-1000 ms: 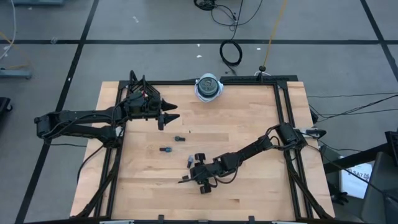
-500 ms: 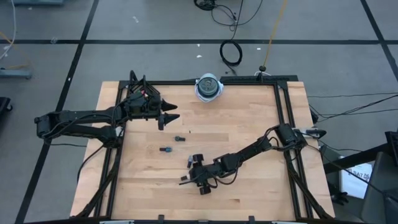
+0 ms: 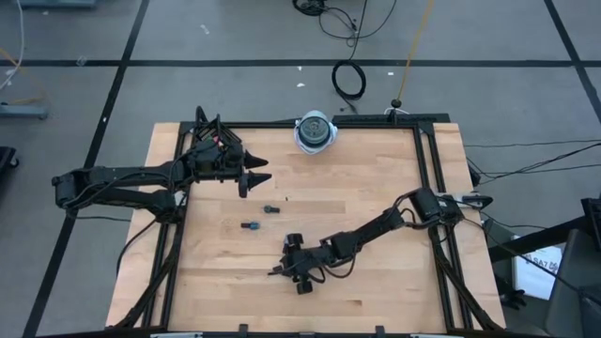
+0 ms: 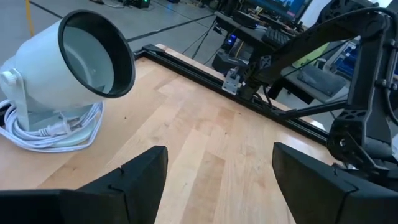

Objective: Pick & Place Nail Polish
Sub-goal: Put the light orange nail polish bottle into the black bin

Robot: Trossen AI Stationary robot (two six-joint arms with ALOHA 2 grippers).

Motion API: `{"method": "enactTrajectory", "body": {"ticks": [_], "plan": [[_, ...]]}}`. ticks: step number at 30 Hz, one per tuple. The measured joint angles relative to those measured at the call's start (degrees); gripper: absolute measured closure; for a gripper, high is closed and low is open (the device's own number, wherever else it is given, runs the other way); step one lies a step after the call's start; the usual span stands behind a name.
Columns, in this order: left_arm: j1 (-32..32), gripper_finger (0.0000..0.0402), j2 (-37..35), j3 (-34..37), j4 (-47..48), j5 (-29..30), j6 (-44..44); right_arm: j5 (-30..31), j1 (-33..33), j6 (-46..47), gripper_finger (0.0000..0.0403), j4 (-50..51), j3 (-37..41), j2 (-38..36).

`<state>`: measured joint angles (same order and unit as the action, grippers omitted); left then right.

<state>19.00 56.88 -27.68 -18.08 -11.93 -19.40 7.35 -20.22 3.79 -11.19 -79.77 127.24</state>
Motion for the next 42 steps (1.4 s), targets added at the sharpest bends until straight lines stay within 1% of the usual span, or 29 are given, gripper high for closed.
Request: {"method": "enactTrajectory", "body": {"ticks": [5,12,18,22,24,27,29,31,33,37,38,42], "plan": [[-0.09,0.0123,0.00,0.00,0.01,0.01,0.17,-0.13,0.08,-0.20,0.0239,2.48,-0.11,-0.02],[-0.09,0.0123,0.00,0.00,0.01,0.01,0.16,-0.44,0.19,-2.21,0.0293,4.18,-0.13,-0.07],[-0.09,0.0123,0.00,0.00,0.06,0.01,0.13,-1.42,0.27,-4.31,0.0293,5.85,0.09,-1.93],[-0.09,0.0123,-0.01,0.00,0.23,0.01,-0.24,-1.13,0.16,-4.51,0.0293,10.18,0.44,-6.17],[-0.11,0.0123,0.00,0.00,0.36,-0.01,-0.28,1.75,-0.13,-4.47,0.0293,13.37,0.44,-9.24],[-0.26,0.0123,0.00,0.00,0.45,0.00,-0.32,7.61,-0.63,-4.19,0.0293,16.89,0.30,-14.07],[-0.59,0.0123,-0.01,0.00,0.38,0.02,-0.34,9.82,-0.91,-4.23,0.0293,16.57,2.06,-17.05],[-0.96,0.0123,0.00,0.00,0.40,-0.01,-0.11,10.71,-0.87,-4.43,0.0293,12.03,5.14,-19.80],[-1.43,0.0123,0.00,0.00,0.36,0.01,-0.02,10.69,-0.41,-5.02,0.0293,6.02,9.82,-23.19],[-2.09,0.0123,0.00,0.00,0.35,0.01,0.02,10.45,1.33,-3.39,0.0293,-9.92,21.42,-29.70],[-2.21,0.0123,0.00,0.00,0.34,0.01,0.04,9.83,1.80,-2.14,0.0293,-13.90,24.35,-30.97],[-2.64,0.0123,0.00,0.00,0.23,0.01,0.25,2.50,2.96,1.48,0.0293,-31.36,34.77,-35.18]]}}
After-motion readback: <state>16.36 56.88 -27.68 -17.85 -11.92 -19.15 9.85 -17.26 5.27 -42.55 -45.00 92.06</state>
